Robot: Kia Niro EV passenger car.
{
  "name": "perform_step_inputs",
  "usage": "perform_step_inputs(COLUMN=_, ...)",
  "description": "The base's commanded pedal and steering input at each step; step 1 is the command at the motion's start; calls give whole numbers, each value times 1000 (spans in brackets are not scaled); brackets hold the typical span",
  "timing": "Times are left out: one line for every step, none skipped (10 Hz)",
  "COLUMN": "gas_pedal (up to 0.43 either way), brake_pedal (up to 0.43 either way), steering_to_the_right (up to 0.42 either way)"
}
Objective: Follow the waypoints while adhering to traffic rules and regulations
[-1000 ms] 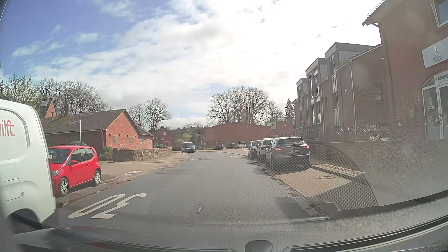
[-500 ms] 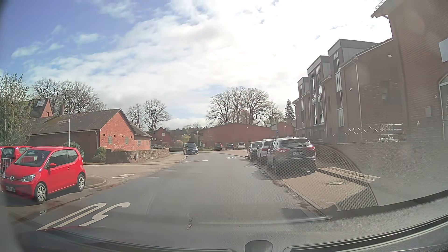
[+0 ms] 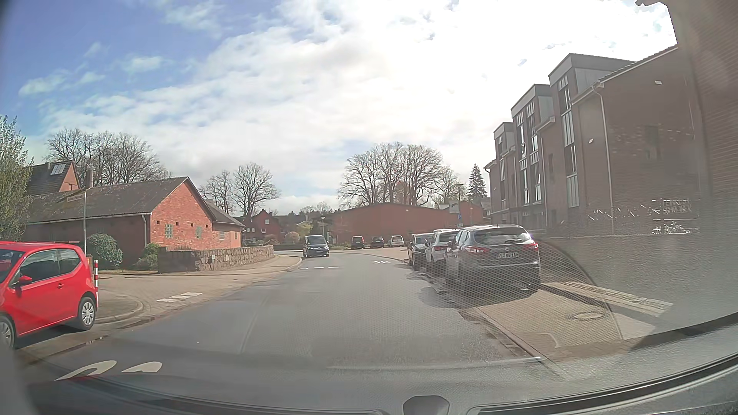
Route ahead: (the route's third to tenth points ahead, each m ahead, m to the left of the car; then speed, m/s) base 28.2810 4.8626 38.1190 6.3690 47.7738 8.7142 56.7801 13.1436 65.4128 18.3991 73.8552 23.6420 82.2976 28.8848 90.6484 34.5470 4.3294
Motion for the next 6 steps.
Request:
perform_step_inputs(gas_pedal=390, brake_pedal=0, steering_to_the_right=-23)
perform_step_inputs(gas_pedal=378, brake_pedal=0, steering_to_the_right=-28)
perform_step_inputs(gas_pedal=370, brake_pedal=0, steering_to_the_right=-29)
perform_step_inputs(gas_pedal=358, brake_pedal=0, steering_to_the_right=-29)
perform_step_inputs(gas_pedal=331, brake_pedal=0, steering_to_the_right=-30)
perform_step_inputs(gas_pedal=331, brake_pedal=6, steering_to_the_right=-31)
